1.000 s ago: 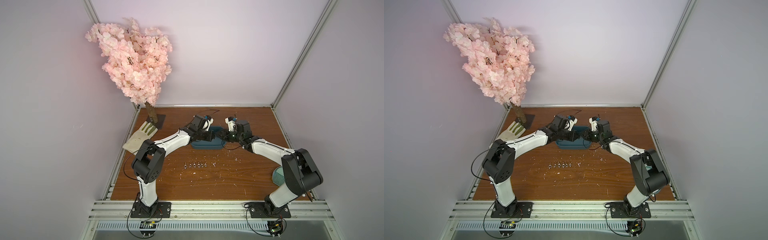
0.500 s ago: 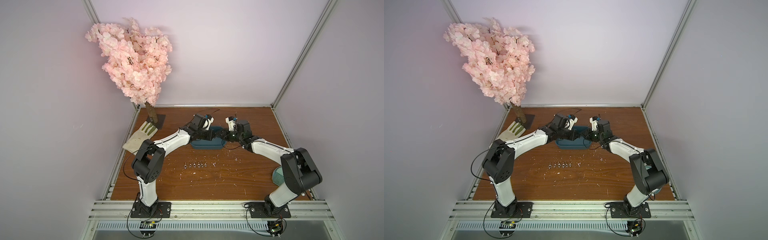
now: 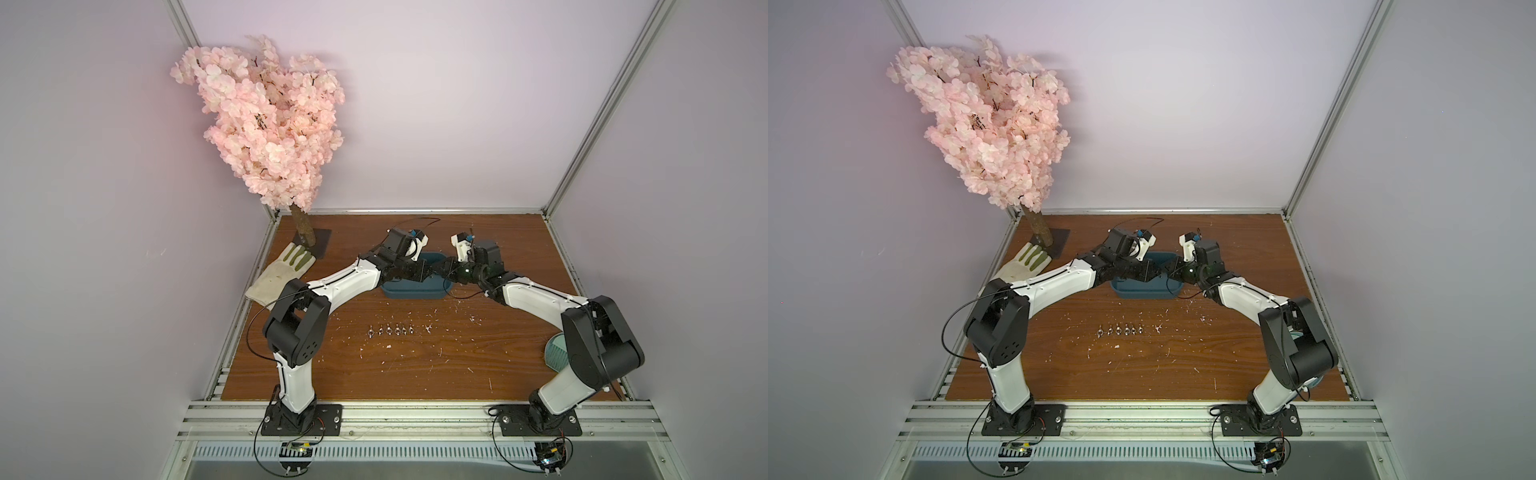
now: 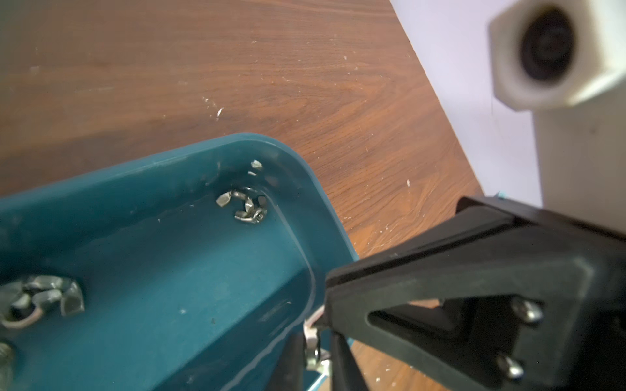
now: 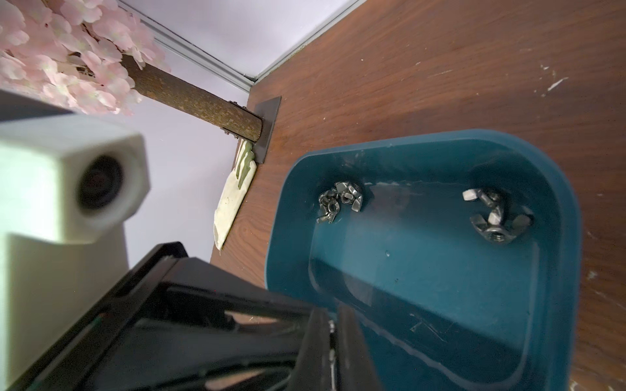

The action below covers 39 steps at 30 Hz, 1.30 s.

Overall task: Take out the wing nut from the storage box
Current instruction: Place the wing nut at the center of the board.

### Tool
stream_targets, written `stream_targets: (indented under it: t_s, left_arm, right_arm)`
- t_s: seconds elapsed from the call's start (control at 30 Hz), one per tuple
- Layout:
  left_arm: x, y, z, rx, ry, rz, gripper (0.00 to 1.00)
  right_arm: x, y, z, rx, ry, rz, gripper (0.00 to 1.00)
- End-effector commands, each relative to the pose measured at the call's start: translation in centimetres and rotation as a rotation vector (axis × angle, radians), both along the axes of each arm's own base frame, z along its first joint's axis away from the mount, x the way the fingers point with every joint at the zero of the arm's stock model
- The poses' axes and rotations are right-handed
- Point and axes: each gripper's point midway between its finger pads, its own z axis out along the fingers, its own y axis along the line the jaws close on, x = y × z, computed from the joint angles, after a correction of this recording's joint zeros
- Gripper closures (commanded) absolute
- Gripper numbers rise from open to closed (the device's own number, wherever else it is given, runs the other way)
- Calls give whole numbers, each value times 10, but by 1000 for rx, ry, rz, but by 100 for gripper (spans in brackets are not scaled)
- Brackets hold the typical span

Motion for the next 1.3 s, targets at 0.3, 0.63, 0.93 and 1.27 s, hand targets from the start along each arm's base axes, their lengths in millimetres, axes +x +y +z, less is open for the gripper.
stream_targets:
  t_s: [0.3,0.63,0.93,1.27]
  left_arm:
    - [22,53,31,-26,-44,145,24]
    - [24,112,24,47,-41,277,0]
    - [18,158,17,155,-50,436,0]
    - [1,176,16,151,-36,497,0]
  right_arm:
    - [-22,-8,14,-149,-26,-4,100]
    - [-77,9,-9,-410,22,52,100]
    - [-118,35,-40,-541,95,111,100]
    - [-127,50,-71,-693,149,164,100]
